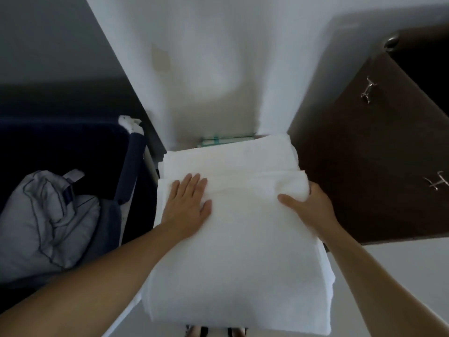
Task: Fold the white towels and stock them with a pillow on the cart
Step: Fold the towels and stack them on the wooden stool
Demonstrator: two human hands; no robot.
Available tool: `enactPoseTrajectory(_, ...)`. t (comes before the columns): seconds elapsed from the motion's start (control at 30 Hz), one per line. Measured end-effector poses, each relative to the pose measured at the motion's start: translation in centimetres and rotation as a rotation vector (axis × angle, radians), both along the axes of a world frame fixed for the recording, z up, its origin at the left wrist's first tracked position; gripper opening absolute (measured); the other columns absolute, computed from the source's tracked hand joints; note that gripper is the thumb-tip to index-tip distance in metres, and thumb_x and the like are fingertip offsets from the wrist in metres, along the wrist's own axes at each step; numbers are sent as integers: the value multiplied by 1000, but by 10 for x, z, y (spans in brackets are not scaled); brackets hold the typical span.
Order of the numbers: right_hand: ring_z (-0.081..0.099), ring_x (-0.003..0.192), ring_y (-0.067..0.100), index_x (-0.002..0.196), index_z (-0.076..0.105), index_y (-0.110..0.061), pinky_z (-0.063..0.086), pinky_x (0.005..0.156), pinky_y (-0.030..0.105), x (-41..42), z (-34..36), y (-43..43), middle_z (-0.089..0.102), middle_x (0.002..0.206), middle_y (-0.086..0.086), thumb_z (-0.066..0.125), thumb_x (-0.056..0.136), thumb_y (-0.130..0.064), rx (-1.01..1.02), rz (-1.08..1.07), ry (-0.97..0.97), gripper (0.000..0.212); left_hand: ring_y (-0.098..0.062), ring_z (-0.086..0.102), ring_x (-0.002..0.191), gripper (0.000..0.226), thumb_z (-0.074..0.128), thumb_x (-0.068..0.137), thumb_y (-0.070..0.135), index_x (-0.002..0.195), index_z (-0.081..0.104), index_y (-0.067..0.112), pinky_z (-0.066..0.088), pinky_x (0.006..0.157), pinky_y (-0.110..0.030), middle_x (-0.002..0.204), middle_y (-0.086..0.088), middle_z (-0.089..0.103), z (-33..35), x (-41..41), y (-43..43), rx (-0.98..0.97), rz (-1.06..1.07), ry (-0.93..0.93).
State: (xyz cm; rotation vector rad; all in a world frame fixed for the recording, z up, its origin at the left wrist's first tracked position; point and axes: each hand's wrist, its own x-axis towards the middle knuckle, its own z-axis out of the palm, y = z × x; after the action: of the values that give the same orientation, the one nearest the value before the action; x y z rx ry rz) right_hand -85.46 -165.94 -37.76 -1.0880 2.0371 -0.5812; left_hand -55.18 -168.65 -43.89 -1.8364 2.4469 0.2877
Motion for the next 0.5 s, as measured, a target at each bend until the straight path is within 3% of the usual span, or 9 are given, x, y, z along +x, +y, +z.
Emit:
enactPoseTrajectory(0.07,62,105,24,136,48,-14,54,90,45,-2,-2,11,62,123,4,85,69,-47,50,-35,-51,83,-21,-11,152,80,-4,87,56,158,2,18,-9,121,-39,165,-3,-4,2,10,19,38,15,-28)
enactPoseTrajectory(0.13,64,96,22,133,48,-12,56,82,42,-5,-2,21,62,119,4,87,69,-41,66,-106,-166,81,-18,-19,150,80,-8,86,57,156,-7,19,-13,121,-38,164,-2,-14,5,12,38,50,41,-36)
enactPoseTrajectory(0.3,64,90,15,137,42,-18,52,75,34,-7,3,69,64,114,0,89,70,-33,22,-129,-239,84,-17,-19,150,87,-14,80,60,156,-8,18,-11,121,-38,164,-2,-17,7,21,75,91,87,-51)
enactPoseTrajectory(0.5,69,90,21,119,60,-16,58,84,46,-10,-6,143,71,102,-2,90,67,-34,53,-170,-200,63,-16,-19,150,91,-8,80,65,157,-6,16,-6,122,-37,164,-1,-16,4,42,102,154,77,40)
